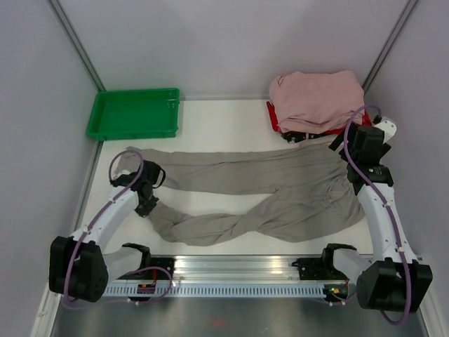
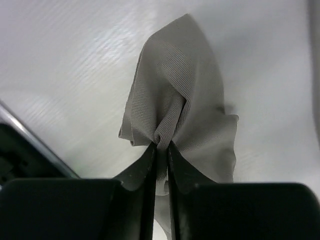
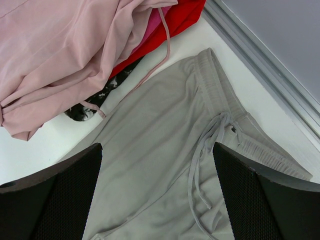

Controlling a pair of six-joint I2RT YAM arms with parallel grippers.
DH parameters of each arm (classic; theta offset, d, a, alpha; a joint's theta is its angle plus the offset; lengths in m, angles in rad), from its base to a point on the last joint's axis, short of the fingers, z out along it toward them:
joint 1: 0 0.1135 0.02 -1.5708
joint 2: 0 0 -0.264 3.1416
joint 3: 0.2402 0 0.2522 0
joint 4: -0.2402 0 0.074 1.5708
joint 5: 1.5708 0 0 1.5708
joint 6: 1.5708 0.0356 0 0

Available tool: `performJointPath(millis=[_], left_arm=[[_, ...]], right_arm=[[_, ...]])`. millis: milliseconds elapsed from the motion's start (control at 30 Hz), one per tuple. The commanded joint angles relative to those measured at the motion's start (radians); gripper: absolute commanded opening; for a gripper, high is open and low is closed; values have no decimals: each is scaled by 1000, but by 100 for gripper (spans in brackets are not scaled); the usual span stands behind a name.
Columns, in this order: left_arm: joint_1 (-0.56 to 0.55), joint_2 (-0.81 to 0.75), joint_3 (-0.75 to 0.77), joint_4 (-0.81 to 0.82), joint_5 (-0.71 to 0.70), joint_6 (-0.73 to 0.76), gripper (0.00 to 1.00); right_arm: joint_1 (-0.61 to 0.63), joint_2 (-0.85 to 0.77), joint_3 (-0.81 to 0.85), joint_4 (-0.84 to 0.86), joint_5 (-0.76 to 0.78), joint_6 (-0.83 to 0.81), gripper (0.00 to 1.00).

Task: Fold and stack the trousers
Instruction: Flatten the trousers out

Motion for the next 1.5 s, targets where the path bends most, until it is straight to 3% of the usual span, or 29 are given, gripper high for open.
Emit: performJointPath(millis=[0,67,167,200,267,400,533,667,833,933,1033,1067,1133,1167,1367,1467], left_arm=[[59,-25,-9,-210,-78,-257,21],[87,-22,-9,-172,-94,-202,58],[124,-4,35,-123,-98,-116,73],[130,-1,70,-115,-107,-84,84],[150,-1,102,-123,-140,-58,96],[249,-33,106,-124,-117,2,100],[465,-77,14,-4,62,77,99],[572,-80,-74,99,219,97,96],[593,-71,-132,164,311,82,90],[595,-83,-184,230,316,63,80],[595,-77,-209,248,266,49,51],[595,-77,-195,239,242,52,34],[595,-77,-168,206,154,69,19],[595,-82,-128,172,117,83,6],[596,-73,71,66,-217,272,2],[621,-82,95,153,-232,406,2]], right_arm=[[5,8,-5,-3,13,20,98],[5,11,-8,2,15,21,98],[7,25,-2,4,13,18,98],[5,31,6,0,15,20,98],[7,36,14,-4,18,15,98],[7,45,23,-15,29,18,98],[7,59,15,-1,15,40,98],[7,82,33,-6,13,43,98],[5,96,53,-21,30,31,98],[7,106,60,-35,35,24,98],[5,112,66,-49,36,23,98],[5,115,72,-53,39,18,98],[5,114,76,-64,50,14,98],[5,112,78,-67,61,12,98],[7,123,66,-65,64,23,98],[5,154,84,-67,52,40,98]])
